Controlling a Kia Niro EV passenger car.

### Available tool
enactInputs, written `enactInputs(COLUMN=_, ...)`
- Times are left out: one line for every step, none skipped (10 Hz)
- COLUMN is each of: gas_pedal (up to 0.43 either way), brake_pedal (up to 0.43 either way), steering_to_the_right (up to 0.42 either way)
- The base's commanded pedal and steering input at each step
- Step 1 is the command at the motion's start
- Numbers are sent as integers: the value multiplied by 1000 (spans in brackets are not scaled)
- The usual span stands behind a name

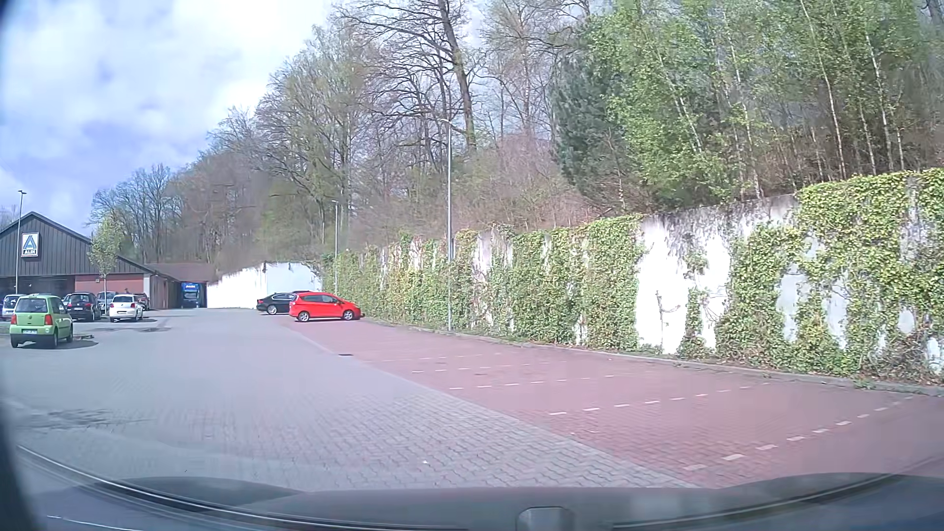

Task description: Follow the waypoints while adhering to traffic rules and regulations

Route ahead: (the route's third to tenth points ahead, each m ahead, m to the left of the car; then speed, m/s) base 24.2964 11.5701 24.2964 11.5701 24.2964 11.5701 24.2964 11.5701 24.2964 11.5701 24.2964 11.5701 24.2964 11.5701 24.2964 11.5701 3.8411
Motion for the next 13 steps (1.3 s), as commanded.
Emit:
enactInputs(gas_pedal=87, brake_pedal=0, steering_to_the_right=-196)
enactInputs(gas_pedal=87, brake_pedal=6, steering_to_the_right=-195)
enactInputs(gas_pedal=87, brake_pedal=0, steering_to_the_right=-194)
enactInputs(gas_pedal=87, brake_pedal=0, steering_to_the_right=-185)
enactInputs(gas_pedal=79, brake_pedal=0, steering_to_the_right=-175)
enactInputs(gas_pedal=67, brake_pedal=0, steering_to_the_right=-168)
enactInputs(gas_pedal=67, brake_pedal=0, steering_to_the_right=-167)
enactInputs(gas_pedal=67, brake_pedal=0, steering_to_the_right=-167)
enactInputs(gas_pedal=67, brake_pedal=0, steering_to_the_right=-162)
enactInputs(gas_pedal=67, brake_pedal=0, steering_to_the_right=-149)
enactInputs(gas_pedal=47, brake_pedal=0, steering_to_the_right=-135)
enactInputs(gas_pedal=39, brake_pedal=0, steering_to_the_right=-126)
enactInputs(gas_pedal=28, brake_pedal=0, steering_to_the_right=-115)
